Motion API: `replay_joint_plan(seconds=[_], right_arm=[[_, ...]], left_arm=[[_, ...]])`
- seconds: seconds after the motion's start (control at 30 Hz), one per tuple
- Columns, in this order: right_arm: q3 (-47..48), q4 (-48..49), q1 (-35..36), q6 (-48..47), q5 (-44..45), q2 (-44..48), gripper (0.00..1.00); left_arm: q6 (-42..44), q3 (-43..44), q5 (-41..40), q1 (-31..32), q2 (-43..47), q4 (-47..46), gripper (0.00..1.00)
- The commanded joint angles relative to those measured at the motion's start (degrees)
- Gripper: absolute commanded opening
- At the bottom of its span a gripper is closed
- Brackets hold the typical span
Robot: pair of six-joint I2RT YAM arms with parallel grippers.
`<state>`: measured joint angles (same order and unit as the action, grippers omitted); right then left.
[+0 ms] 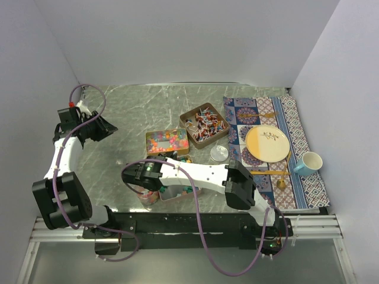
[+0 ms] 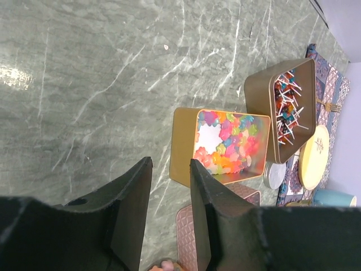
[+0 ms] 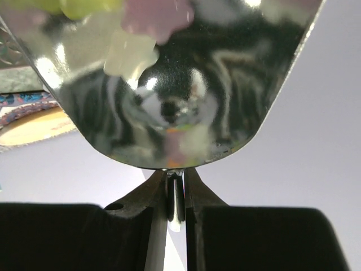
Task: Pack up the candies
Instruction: Place the fake candies in the packing bottle.
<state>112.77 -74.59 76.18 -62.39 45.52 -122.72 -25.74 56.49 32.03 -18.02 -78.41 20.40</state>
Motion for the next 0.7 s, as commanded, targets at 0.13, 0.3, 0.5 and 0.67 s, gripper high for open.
replay_joint_plan(seconds=[0.13, 0.3, 0.5, 0.67], right_arm=[[-3.3, -7.3, 2.0, -4.4, 6.7, 3.4, 0.0], [-2.4, -6.8, 2.4, -4.5, 8.2, 3.4, 0.0], [-3.3, -5.6, 2.9, -5.5, 10.9, 3.4, 0.0], [-4.2, -3.1, 3.4, -6.7, 13.2, 3.5, 0.0]], left_arm=[[0.4, 0.3, -1.7, -0.3, 3.3, -1.7, 0.4], [0.3, -0.2, -2.2, -0.3, 4.1, -2.1, 0.41], [0.7, 0.0, -2.8, -0.3, 4.8, -1.9, 0.41], [0.9, -0.2, -3.3, -0.4, 5.6, -1.8, 0.42]])
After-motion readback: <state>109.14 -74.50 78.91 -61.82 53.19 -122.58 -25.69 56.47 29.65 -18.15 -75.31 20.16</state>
